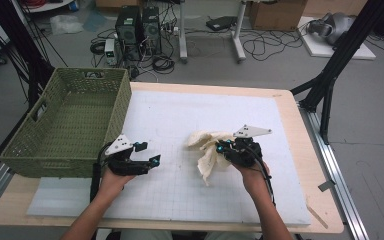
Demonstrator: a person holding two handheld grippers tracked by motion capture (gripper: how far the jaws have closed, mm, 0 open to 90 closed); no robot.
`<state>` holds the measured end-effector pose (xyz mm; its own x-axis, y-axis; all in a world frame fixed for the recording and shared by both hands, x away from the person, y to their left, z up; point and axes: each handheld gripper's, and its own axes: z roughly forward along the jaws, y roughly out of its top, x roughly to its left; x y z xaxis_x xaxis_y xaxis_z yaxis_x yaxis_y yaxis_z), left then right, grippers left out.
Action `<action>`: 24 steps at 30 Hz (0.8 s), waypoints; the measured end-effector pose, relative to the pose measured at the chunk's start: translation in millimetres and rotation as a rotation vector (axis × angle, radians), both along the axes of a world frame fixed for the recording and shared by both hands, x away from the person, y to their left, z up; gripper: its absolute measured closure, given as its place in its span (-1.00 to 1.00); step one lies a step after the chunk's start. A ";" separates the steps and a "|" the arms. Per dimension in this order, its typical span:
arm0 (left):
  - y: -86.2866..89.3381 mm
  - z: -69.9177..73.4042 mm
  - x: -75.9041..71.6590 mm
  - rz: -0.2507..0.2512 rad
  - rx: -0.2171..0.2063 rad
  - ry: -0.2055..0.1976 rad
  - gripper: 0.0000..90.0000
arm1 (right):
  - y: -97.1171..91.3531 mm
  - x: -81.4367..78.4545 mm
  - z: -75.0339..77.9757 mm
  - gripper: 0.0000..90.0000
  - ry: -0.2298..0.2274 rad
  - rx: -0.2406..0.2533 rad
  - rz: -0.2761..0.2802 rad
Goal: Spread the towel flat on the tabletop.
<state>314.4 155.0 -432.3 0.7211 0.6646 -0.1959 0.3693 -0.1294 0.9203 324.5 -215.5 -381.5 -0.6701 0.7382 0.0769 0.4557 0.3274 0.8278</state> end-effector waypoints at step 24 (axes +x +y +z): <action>-111.3 -10.1 14.1 -0.252 0.097 0.062 0.12 | 13.9 -3.8 -7.1 0.80 -0.005 -0.018 0.017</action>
